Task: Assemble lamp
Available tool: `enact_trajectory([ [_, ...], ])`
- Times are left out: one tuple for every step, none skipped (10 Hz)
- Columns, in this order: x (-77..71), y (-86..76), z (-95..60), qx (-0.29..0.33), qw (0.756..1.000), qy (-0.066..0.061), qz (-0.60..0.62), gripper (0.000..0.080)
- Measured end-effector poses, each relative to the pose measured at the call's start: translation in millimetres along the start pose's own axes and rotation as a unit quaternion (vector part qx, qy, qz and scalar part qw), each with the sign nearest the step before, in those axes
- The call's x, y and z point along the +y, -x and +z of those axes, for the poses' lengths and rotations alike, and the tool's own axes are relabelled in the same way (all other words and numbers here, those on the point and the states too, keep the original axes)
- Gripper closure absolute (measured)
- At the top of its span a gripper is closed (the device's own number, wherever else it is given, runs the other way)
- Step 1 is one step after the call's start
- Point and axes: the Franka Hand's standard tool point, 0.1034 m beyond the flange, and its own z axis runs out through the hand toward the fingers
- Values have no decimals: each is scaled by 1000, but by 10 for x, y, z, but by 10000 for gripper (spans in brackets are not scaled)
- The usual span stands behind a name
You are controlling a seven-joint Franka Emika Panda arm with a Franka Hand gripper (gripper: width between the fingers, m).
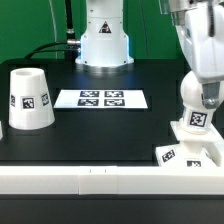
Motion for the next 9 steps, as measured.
enact_trajectory([
  [-5, -14, -1, -8, 999, 0, 35, 222],
  [-7, -21, -2, -9, 999, 0, 48, 222],
  [-4, -13, 0, -9, 999, 0, 44, 154],
  [-3, -11, 1, -9, 999, 0, 37, 154],
  [-3, -12, 1, -9, 1000, 0, 19, 111],
  [14, -28, 4, -9, 1000, 6, -6, 111],
  [29, -42, 1, -9, 999, 13, -40, 102],
  [31, -41, 5, -9, 997, 13, -77, 102],
  [33, -42, 6, -9, 993, 12, -115, 101],
])
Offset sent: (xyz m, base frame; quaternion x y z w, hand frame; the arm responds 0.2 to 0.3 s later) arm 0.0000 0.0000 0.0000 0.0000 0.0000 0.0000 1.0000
